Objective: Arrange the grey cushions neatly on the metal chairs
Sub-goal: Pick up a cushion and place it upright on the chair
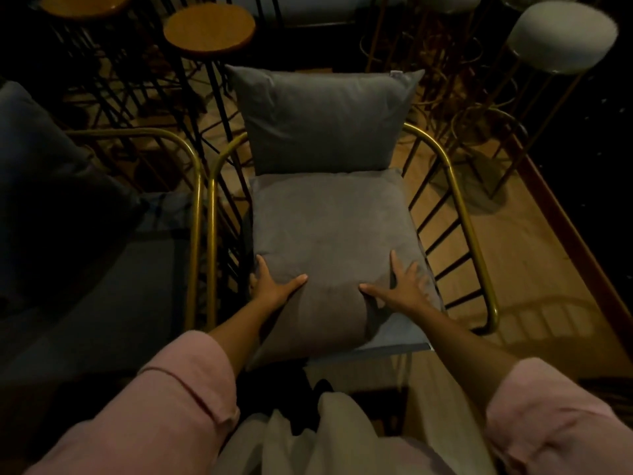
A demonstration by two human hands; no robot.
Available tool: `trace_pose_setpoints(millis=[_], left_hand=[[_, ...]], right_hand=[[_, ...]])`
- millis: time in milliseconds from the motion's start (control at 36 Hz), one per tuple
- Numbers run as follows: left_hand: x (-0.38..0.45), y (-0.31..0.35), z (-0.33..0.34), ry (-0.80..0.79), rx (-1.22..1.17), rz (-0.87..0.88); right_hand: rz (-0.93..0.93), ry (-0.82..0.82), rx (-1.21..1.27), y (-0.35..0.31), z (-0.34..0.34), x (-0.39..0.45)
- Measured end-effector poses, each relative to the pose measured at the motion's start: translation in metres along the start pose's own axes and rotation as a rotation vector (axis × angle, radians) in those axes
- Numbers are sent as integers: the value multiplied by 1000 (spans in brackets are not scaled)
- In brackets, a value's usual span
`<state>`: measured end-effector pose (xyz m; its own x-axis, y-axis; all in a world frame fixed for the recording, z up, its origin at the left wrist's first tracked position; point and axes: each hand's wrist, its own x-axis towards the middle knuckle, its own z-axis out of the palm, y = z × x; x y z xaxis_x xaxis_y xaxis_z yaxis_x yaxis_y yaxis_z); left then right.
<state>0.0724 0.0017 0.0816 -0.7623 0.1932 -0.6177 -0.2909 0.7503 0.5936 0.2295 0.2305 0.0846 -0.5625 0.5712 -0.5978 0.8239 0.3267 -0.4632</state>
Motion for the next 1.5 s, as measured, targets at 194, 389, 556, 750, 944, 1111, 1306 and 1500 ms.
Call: trace_pose_setpoints(millis=[194,389,556,750,944,1111,1306,1500], left_hand=[[5,-7,-58,63,-44,141],[5,-29,-194,352,-206,120],[14,-90,-313,526,-286,26],[54,-191,-445,638,-376,-140],[120,-267,-559,639,-405,-238],[188,-298,-614,579,-525,-306],[276,-344,-625,599,-686,-333],[301,-335,-618,646,-653,-392]], right_hand=[[-218,285,-62,-62,5,-5],[-520,219,-46,-215,35,-2],[-680,121,-4,-348,99,-12],[-686,-24,40,-488,215,-6],[-571,-142,149,-604,330,8],[-418,-184,298,-664,403,41],[-361,-193,463,-695,447,86],[-274,-129,653,-733,465,130]])
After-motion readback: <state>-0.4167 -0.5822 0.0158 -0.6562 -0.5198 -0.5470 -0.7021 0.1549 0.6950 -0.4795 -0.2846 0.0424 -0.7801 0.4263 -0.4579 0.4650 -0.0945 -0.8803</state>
